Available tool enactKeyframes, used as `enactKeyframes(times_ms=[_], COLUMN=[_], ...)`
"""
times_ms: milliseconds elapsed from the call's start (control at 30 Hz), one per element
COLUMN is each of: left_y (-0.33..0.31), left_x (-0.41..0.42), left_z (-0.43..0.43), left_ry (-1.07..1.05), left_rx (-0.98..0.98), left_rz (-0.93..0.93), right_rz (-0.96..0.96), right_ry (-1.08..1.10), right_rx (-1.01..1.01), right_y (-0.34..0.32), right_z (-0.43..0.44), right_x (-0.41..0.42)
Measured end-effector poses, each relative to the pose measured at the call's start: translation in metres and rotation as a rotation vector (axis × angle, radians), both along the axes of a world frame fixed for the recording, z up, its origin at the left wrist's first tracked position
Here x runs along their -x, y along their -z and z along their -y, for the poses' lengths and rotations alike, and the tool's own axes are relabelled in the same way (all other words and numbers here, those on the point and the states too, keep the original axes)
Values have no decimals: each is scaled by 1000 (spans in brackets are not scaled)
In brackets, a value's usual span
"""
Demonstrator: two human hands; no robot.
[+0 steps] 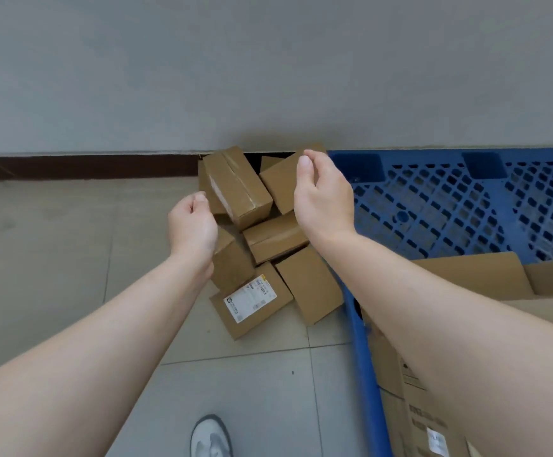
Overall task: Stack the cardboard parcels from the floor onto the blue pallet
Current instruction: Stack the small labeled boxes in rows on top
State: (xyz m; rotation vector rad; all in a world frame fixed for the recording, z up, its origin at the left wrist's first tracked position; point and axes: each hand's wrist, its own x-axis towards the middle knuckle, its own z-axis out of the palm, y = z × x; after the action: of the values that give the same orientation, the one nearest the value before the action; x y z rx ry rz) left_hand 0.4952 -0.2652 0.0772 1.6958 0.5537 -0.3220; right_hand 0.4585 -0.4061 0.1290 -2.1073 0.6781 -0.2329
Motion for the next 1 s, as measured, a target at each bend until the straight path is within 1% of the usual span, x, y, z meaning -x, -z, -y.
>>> enactKeyframes(times_ms=[200,333,500,700,833,1000], left_y=[50,87,142,206,243,278], left_x=[-18,-22,-18,-6,-2,3], left_z=[-59,-81,-90,-83,-79,-71], left_ry=[-140,-241,-329,-381,-405,-382], left_rx=[-49,-9,16,117,155,193], left_rz=[-104,-148,-196,-249,-284,-346], right_rz=[-91,-188,-310,-426,-464,-608], right_ry=[-151,-304,-494,-672,-779,-901], right_rx=[7,55,121,227,343,650], right_y=[41,74,138,211,253,292], right_z=[-56,-84,-116,-135,-139,-144], right_x=[-34,-52,-70,-88,-92,-100])
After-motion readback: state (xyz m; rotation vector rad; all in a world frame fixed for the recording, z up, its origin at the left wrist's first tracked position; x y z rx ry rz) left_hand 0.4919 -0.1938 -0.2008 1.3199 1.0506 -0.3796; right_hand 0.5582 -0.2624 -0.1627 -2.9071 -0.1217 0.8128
